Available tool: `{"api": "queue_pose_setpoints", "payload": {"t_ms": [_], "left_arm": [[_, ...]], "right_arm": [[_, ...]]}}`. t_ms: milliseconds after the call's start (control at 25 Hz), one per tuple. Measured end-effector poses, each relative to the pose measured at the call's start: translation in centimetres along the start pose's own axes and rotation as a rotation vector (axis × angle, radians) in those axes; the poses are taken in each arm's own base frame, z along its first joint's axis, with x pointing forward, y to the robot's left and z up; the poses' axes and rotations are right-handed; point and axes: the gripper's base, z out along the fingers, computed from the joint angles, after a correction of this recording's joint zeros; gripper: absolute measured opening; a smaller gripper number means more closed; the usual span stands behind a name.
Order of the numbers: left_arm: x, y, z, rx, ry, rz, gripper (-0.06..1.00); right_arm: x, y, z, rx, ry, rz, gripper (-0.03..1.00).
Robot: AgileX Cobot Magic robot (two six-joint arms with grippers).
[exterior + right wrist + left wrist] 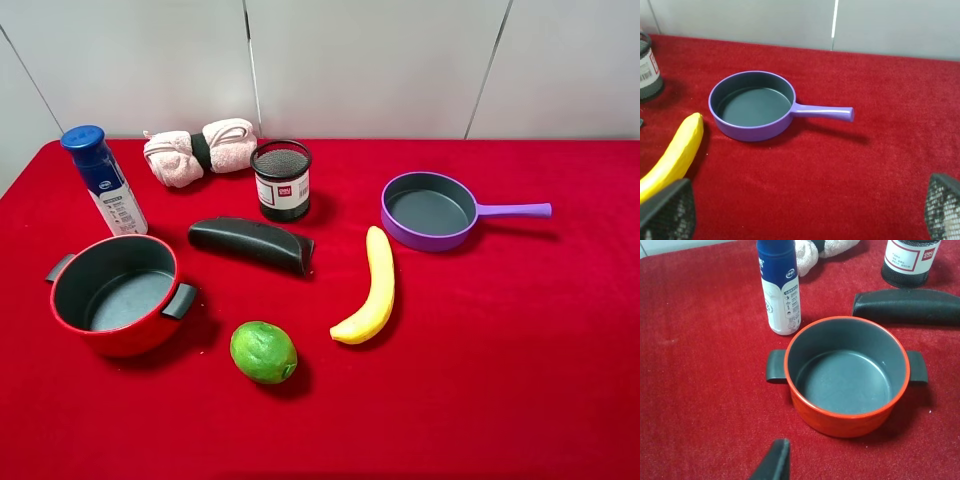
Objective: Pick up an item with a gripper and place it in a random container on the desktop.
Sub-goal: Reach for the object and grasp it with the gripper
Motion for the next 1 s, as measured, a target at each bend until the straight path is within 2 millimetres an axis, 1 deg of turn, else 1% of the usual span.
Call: {"api": "queue_pose_setpoints", "payload": {"t_ms": [1000], "left_arm": [[0.0, 0.0, 0.0, 0.0, 0.0, 0.0, 0.98]], "right_arm": [[0.0, 0.0, 0.0, 0.0, 0.0, 0.0, 0.69]]}}
